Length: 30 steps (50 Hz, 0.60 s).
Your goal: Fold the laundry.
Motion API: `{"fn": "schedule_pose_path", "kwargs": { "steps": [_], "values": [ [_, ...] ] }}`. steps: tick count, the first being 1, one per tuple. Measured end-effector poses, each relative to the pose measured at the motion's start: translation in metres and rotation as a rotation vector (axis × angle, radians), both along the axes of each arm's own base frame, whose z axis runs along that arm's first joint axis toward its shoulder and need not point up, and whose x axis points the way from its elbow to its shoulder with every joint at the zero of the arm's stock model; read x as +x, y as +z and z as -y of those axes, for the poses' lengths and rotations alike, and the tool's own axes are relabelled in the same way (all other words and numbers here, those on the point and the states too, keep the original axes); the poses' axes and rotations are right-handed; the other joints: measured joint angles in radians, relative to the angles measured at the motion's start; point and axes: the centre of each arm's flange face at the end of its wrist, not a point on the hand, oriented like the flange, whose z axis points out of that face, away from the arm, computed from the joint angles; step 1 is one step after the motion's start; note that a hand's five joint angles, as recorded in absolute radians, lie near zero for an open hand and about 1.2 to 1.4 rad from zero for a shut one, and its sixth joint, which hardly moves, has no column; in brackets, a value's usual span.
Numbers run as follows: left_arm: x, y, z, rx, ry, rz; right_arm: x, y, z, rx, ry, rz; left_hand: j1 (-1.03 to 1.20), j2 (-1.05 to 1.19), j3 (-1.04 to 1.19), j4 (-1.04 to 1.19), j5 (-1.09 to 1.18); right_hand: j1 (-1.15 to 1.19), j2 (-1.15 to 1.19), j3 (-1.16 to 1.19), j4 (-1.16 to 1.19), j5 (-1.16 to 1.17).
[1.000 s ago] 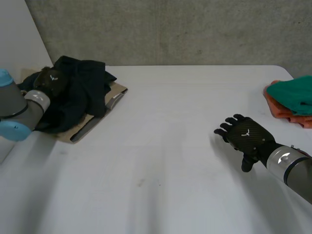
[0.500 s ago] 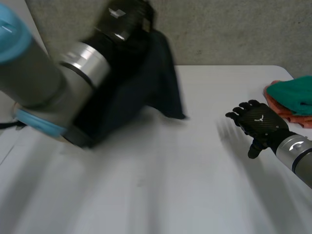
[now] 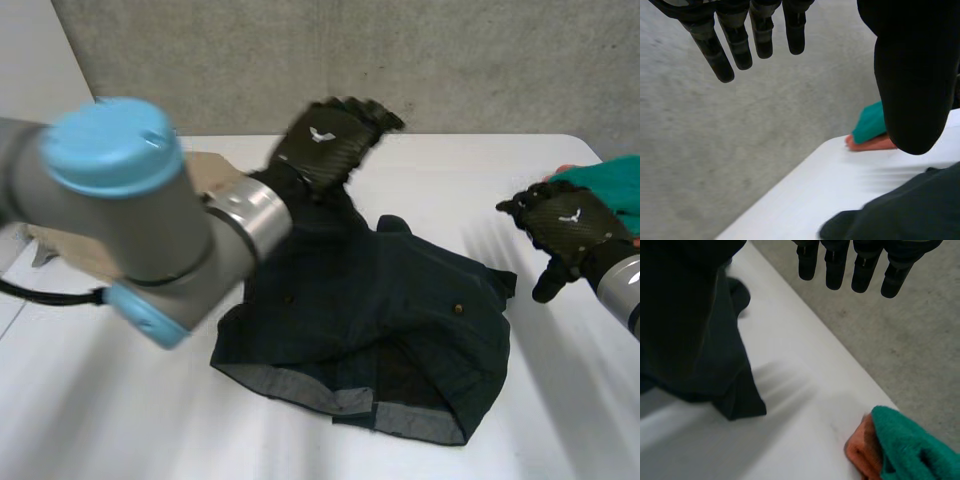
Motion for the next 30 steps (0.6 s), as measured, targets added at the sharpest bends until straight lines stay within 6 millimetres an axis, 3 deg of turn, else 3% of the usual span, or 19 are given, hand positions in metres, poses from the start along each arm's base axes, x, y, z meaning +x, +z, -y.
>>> {"fn": "schedule_pose_path", "kwargs": {
  "steps": [5,10,17,23,25,28,30],
  "values": [
    [0.032,0.011,0.004,-0.005,0.071,0.049,0.001,0.018,-0.016,0.058,-0.003,0.045,0.000,-0.007,0.000,-0.005,-0.003,0.000,0.000,0.000,0.000,0.000],
    [0.062,-0.013,0.019,0.047,0.151,0.207,0.004,0.021,-0.042,0.205,0.010,0.065,0.000,-0.008,0.000,-0.005,-0.006,0.000,0.000,0.000,0.000,0.000],
    [0.092,-0.061,0.022,0.167,0.199,0.508,0.015,-0.004,-0.066,0.303,0.047,0.056,0.000,-0.008,0.000,-0.005,-0.006,0.000,0.000,0.000,0.000,0.000],
    [0.109,-0.090,0.009,0.260,0.214,0.670,0.019,-0.040,-0.064,0.318,0.018,0.070,0.003,-0.003,0.003,-0.001,0.000,0.000,0.000,0.000,0.000,0.000],
    [0.109,-0.096,0.004,0.269,0.213,0.686,0.020,-0.051,-0.061,0.332,-0.001,0.077,0.152,0.126,0.126,0.131,0.140,0.001,0.002,0.001,0.003,0.001],
    [0.107,-0.101,-0.001,0.265,0.208,0.692,0.021,-0.062,-0.057,0.347,-0.018,0.080,0.528,0.500,0.495,0.504,0.500,0.150,0.153,0.148,0.150,0.145],
    [0.103,-0.103,-0.004,0.246,0.204,0.685,0.024,-0.068,-0.051,0.343,-0.026,0.081,0.667,0.694,0.690,0.682,0.669,0.398,0.443,0.434,0.436,0.416]
  ]
}}
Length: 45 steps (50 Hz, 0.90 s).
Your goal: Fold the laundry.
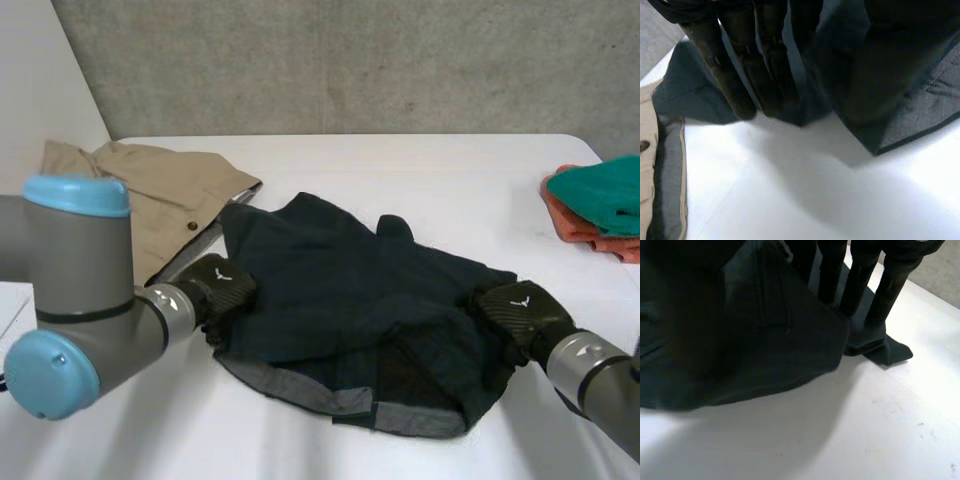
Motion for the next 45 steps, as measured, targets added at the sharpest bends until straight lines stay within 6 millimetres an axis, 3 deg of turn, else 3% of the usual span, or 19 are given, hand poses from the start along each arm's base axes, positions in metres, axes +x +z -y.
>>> {"fn": "schedule_pose_path", "kwargs": {
  "steps": [1,2,5,12,13,17,23,29,31,32,35,37,41,45],
  "values": [
    [-0.002,0.000,0.000,-0.016,-0.003,-0.007,0.001,0.000,0.004,-0.012,-0.002,0.001,0.127,0.156,0.155,0.176,0.166,0.118,0.135,0.138,0.141,0.132],
    [-0.005,0.001,0.001,-0.037,-0.005,-0.015,0.003,0.001,0.009,-0.033,-0.004,0.002,0.141,0.185,0.184,0.205,0.191,0.273,0.311,0.325,0.333,0.311],
    [-0.014,0.008,0.005,-0.107,-0.001,-0.043,0.008,0.013,0.030,-0.139,-0.009,0.011,0.144,0.241,0.239,0.260,0.224,0.462,0.497,0.511,0.525,0.490],
    [-0.040,0.038,0.002,-0.253,0.032,-0.145,0.026,0.073,0.088,-0.460,-0.017,0.046,0.144,0.244,0.241,0.262,0.224,0.465,0.513,0.528,0.556,0.506],
    [-0.048,0.048,-0.004,-0.281,0.041,-0.189,0.033,0.087,0.101,-0.523,-0.011,0.056,0.144,0.244,0.241,0.262,0.224,0.465,0.513,0.528,0.556,0.506],
    [-0.064,0.069,-0.024,-0.312,0.043,-0.298,0.052,0.108,0.127,-0.631,0.021,0.067,0.144,0.244,0.241,0.263,0.235,0.465,0.517,0.533,0.556,0.506],
    [-0.093,0.078,-0.065,-0.281,-0.024,-0.451,0.078,0.106,0.157,-0.745,0.109,0.048,0.144,0.245,0.242,0.263,0.247,0.465,0.517,0.535,0.557,0.506],
    [-0.130,0.055,-0.105,-0.202,-0.131,-0.539,0.102,0.088,0.164,-0.871,0.262,0.072,0.143,0.248,0.246,0.262,0.251,0.476,0.517,0.534,0.556,0.506],
    [-0.141,0.043,-0.114,-0.175,-0.159,-0.556,0.107,0.080,0.162,-0.898,0.310,0.083,0.125,0.130,0.132,0.156,0.170,0.440,0.447,0.461,0.467,0.455],
    [-0.145,0.038,-0.117,-0.165,-0.167,-0.560,0.109,0.077,0.161,-0.906,0.326,0.087,0.098,0.075,0.078,0.090,0.111,0.417,0.401,0.417,0.419,0.418],
    [-0.157,0.020,-0.122,-0.135,-0.186,-0.563,0.111,0.058,0.157,-0.901,0.382,0.095,-0.288,-0.306,-0.299,-0.277,-0.254,-0.057,-0.089,-0.061,-0.058,-0.067],
    [-0.161,0.011,-0.122,-0.123,-0.188,-0.557,0.110,0.049,0.154,-0.882,0.389,0.094,-0.428,-0.424,-0.417,-0.412,-0.393,-0.302,-0.337,-0.309,-0.311,-0.303],
    [-0.160,0.006,-0.116,-0.113,-0.174,-0.534,0.100,0.045,0.150,-0.823,0.337,0.078,-0.490,-0.513,-0.505,-0.508,-0.489,-0.399,-0.444,-0.432,-0.435,-0.415],
    [-0.146,0.023,-0.102,-0.127,-0.134,-0.518,0.081,0.071,0.149,-0.776,0.212,0.041,-0.510,-0.541,-0.533,-0.534,-0.516,-0.399,-0.444,-0.434,-0.440,-0.415]
  ]
}}
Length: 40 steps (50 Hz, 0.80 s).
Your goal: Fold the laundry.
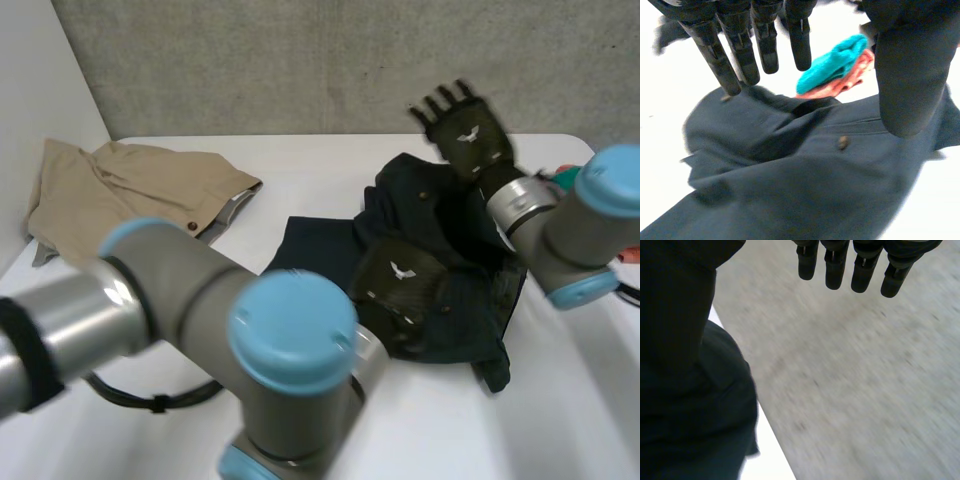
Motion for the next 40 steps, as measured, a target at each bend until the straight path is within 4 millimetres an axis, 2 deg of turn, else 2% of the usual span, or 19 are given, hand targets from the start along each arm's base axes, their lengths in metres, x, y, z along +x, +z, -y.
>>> {"fn": "schedule_pose_path", "kwargs": {
  "steps": [5,7,11,15,19,20,24,27,32,34,36,40],
  "values": [
    [0.029,0.033,0.013,-0.016,0.063,0.004,-0.030,0.051,-0.012,0.053,-0.155,0.007,-0.010,-0.015,-0.014,-0.011,-0.013,0.000,0.000,0.000,0.000,0.000],
    [0.042,0.047,0.016,-0.026,0.089,0.000,-0.040,0.069,-0.023,0.091,-0.198,0.002,-0.010,-0.015,-0.014,-0.011,-0.012,0.000,0.000,0.000,0.000,0.000],
    [0.065,0.063,0.030,-0.050,0.154,0.000,-0.055,0.086,-0.045,0.186,-0.251,-0.022,-0.010,-0.015,-0.014,-0.011,-0.012,0.000,0.000,0.000,0.000,0.000],
    [0.089,0.064,0.052,-0.079,0.229,0.051,-0.067,0.090,-0.072,0.319,-0.294,-0.059,-0.010,-0.015,-0.014,-0.011,-0.012,0.000,0.000,0.000,0.000,0.000],
    [0.103,0.049,0.073,-0.100,0.255,0.151,-0.074,0.078,-0.097,0.478,-0.312,-0.085,-0.010,-0.015,-0.014,-0.011,-0.012,0.000,0.000,0.000,0.000,0.000],
    [0.107,0.041,0.081,-0.105,0.256,0.198,-0.077,0.068,-0.108,0.558,-0.314,-0.089,-0.010,-0.015,-0.014,-0.011,-0.012,0.000,0.000,0.000,0.000,0.000],
    [0.115,0.015,0.099,-0.102,0.232,0.306,-0.080,0.042,-0.131,0.726,-0.313,-0.077,-0.010,-0.015,-0.014,-0.011,-0.012,0.000,0.000,0.000,0.000,0.000],
    [0.115,-0.008,0.109,-0.083,0.179,0.361,-0.080,0.014,-0.146,0.826,-0.300,-0.047,-0.010,-0.015,-0.014,-0.011,-0.012,0.000,0.000,0.000,0.000,0.000],
    [0.107,-0.033,0.119,-0.050,0.091,0.374,-0.079,-0.021,-0.159,0.870,-0.274,-0.002,-0.007,-0.012,-0.011,-0.006,-0.004,0.000,0.000,0.000,0.000,0.000],
    [0.104,-0.040,0.122,-0.040,0.070,0.372,-0.078,-0.030,-0.162,0.865,-0.266,0.011,0.057,0.046,0.045,0.055,0.062,0.000,0.002,0.001,0.002,0.000],
    [0.100,-0.046,0.125,-0.033,0.057,0.369,-0.077,-0.041,-0.162,0.851,-0.258,0.026,0.291,0.271,0.252,0.267,0.269,0.120,0.130,0.129,0.134,0.126],
    [0.094,-0.051,0.128,-0.030,0.046,0.365,-0.075,-0.051,-0.159,0.831,-0.254,0.040,0.597,0.585,0.564,0.583,0.580,0.306,0.310,0.303,0.309,0.290]
  ]
}}
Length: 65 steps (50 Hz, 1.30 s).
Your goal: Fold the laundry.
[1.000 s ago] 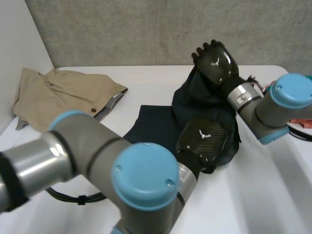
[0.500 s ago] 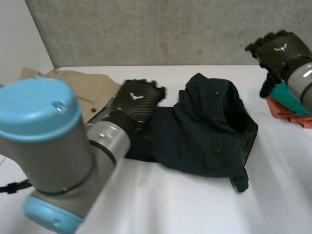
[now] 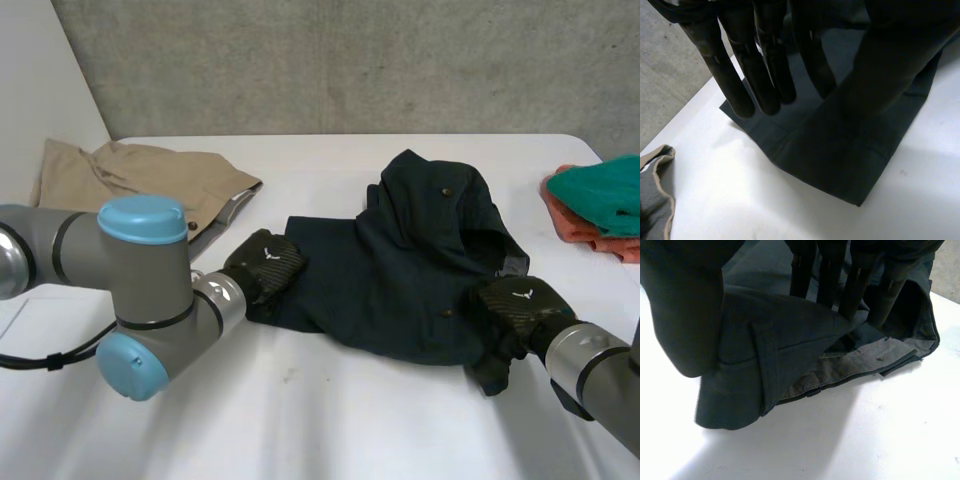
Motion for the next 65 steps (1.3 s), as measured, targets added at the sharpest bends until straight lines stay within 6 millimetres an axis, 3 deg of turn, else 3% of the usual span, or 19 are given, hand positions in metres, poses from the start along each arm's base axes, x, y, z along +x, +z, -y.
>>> {"fn": "schedule_pose_path", "kwargs": {
  "steps": [2,4,9,12,16,25,29,34,37,42,49,51,52,53,55,57,59,62,65],
  "values": [
    [-0.002,0.000,0.000,-0.004,-0.003,-0.002,0.001,-0.007,0.005,-0.014,-0.003,0.002,0.133,0.155,0.167,0.170,0.164,0.371,0.395,0.378,0.405,0.362],
    [-0.004,0.001,0.000,-0.012,-0.003,-0.005,0.001,-0.009,0.010,-0.026,-0.007,0.001,0.133,0.194,0.203,0.208,0.179,0.522,0.588,0.576,0.608,0.573],
    [-0.010,0.020,-0.002,-0.071,0.018,-0.017,0.003,0.007,0.021,-0.111,-0.008,0.002,0.133,0.200,0.210,0.213,0.179,0.536,0.622,0.624,0.684,0.623],
    [-0.014,0.054,-0.002,-0.170,0.059,-0.059,0.006,0.050,0.032,-0.276,0.003,0.006,0.133,0.200,0.210,0.214,0.179,0.539,0.622,0.624,0.688,0.623],
    [-0.014,0.129,-0.002,-0.377,0.120,-0.194,0.007,0.131,0.035,-0.537,0.005,0.019,0.133,0.200,0.210,0.214,0.179,0.541,0.622,0.624,0.688,0.623],
    [0.014,0.301,-0.039,-0.855,0.175,-0.611,-0.003,0.281,0.006,-0.883,-0.027,0.062,0.133,0.200,0.210,0.214,0.179,0.550,0.640,0.652,0.689,0.641],
    [0.031,0.352,-0.059,-0.986,0.179,-0.748,-0.007,0.325,-0.005,-0.973,-0.045,0.080,0.133,0.202,0.212,0.214,0.179,0.552,0.640,0.674,0.691,0.649],
    [0.037,0.380,-0.065,-1.049,0.171,-0.824,-0.007,0.340,0.005,-0.988,-0.071,0.082,0.133,0.203,0.214,0.215,0.179,0.567,0.640,0.675,0.691,0.652],
    [0.031,0.377,-0.055,-1.044,0.169,-0.820,-0.004,0.334,0.017,-0.959,-0.078,0.076,0.133,0.203,0.214,0.215,0.179,0.567,0.640,0.675,0.691,0.652],
    [0.015,0.348,-0.015,-0.993,0.181,-0.756,0.012,0.290,0.058,-0.816,-0.081,0.049,0.133,0.203,0.214,0.216,0.179,0.567,0.640,0.675,0.691,0.652],
    [-0.006,0.256,0.082,-0.876,0.235,-0.599,0.049,0.202,0.118,-0.677,-0.097,0.024,0.133,0.203,0.214,0.218,0.179,0.567,0.640,0.675,0.691,0.652],
    [-0.008,0.250,0.088,-0.870,0.239,-0.591,0.051,0.197,0.121,-0.678,-0.100,0.025,0.133,0.203,0.214,0.218,0.179,0.567,0.640,0.675,0.691,0.652],
    [-0.013,0.219,0.116,-0.845,0.254,-0.558,0.062,0.176,0.135,-0.687,-0.108,0.030,0.133,0.204,0.214,0.218,0.179,0.567,0.640,0.675,0.691,0.652],
    [-0.015,0.208,0.125,-0.838,0.258,-0.547,0.070,0.160,0.144,-0.698,-0.112,0.035,0.133,0.204,0.215,0.218,0.179,0.558,0.630,0.665,0.680,0.641],
    [-0.017,0.192,0.137,-0.827,0.265,-0.534,0.082,0.136,0.156,-0.717,-0.111,0.042,0.049,0.099,0.110,0.130,0.113,0.237,0.314,0.358,0.373,0.332],
    [-0.020,0.177,0.147,-0.815,0.269,-0.524,0.093,0.116,0.165,-0.738,-0.104,0.042,-0.422,-0.316,-0.277,-0.286,-0.296,-0.087,-0.041,0.012,0.023,-0.013],
    [-0.022,0.167,0.152,-0.804,0.272,-0.516,0.099,0.104,0.169,-0.751,-0.098,0.038,-0.696,-0.594,-0.573,-0.571,-0.575,-0.220,-0.194,-0.153,-0.134,-0.173],
    [-0.025,0.157,0.153,-0.775,0.272,-0.502,0.105,0.096,0.171,-0.775,-0.085,0.031,-0.811,-0.754,-0.736,-0.745,-0.732,-0.302,-0.303,-0.290,-0.289,-0.290],
    [-0.028,0.150,0.144,-0.717,0.276,-0.472,0.105,0.109,0.163,-0.801,-0.057,0.023,-0.818,-0.790,-0.768,-0.780,-0.757,-0.302,-0.307,-0.302,-0.305,-0.290]
  ]
}}
